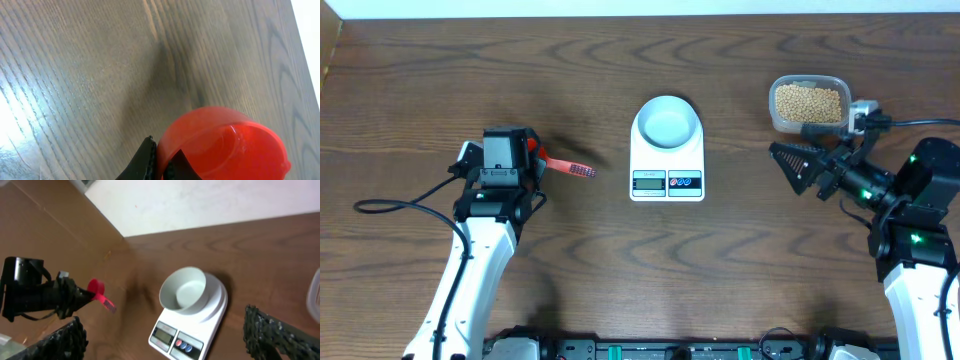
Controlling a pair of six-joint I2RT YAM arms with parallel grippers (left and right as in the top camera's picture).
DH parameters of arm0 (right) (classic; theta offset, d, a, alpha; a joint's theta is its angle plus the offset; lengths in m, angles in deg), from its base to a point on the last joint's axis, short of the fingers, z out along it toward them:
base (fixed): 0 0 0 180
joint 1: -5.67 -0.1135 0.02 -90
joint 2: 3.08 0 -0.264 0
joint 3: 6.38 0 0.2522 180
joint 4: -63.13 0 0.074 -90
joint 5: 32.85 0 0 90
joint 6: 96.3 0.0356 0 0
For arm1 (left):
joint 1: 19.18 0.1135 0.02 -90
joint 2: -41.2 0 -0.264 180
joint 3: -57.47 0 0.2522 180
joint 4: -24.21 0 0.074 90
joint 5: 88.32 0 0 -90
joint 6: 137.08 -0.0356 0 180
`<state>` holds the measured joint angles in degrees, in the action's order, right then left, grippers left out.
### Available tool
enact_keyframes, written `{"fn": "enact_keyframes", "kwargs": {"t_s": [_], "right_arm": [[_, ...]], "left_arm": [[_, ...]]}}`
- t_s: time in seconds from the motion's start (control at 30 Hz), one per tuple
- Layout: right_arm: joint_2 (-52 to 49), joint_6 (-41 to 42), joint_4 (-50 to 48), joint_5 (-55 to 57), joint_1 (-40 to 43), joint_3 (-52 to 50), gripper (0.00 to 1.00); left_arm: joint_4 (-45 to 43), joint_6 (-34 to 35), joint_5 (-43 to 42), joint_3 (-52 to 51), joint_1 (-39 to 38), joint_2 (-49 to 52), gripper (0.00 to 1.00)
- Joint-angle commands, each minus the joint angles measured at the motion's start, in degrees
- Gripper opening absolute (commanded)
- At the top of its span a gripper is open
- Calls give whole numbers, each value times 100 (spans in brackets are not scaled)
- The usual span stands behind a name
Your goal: Scoop item into bowl and weigh 50g on scale
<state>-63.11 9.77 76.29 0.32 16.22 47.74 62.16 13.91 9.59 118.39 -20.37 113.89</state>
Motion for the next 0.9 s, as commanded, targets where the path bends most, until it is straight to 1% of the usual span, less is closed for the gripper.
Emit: {"fn": "enact_keyframes", "kwargs": {"t_s": [0.0, 0.07, 0.17, 0.33, 0.47, 0.57, 0.67, 0.77, 0.87], "right_arm": [[-236, 98, -81, -50, -118, 87, 91], [-448, 310, -177, -52, -245, 87, 89], [-852, 570, -507, -94, -498, 87, 89], [-1517, 942, -1563, -636, -925, 87, 87], [-1932, 1425, -2251, -658, -1211, 87, 84], [-2146, 1611, -2647, -654, -1434, 87, 84], [-2271, 1606, -2916, -627, -1663, 87, 82], [-2326, 1606, -2966, -326, -1904, 87, 79], [-2337, 1606, -2975, 46, -2144, 87, 74]], "left_arm": [[15, -114, -162, -33, 17, -251, 7], [15, -83, -402, -33, 17, -361, 6], [13, 90, -761, -33, 13, -514, 7], [-107, 599, -1294, -33, 7, -619, 7], [-415, 887, -1722, -33, 2, -614, 7], [-688, 986, -1757, -33, -96, -614, 7], [-1093, 990, -1753, -33, -313, -610, 7], [-1412, 1078, -1709, -33, -542, -601, 7], [-1513, 1250, -1467, -33, -813, -555, 7]]}}
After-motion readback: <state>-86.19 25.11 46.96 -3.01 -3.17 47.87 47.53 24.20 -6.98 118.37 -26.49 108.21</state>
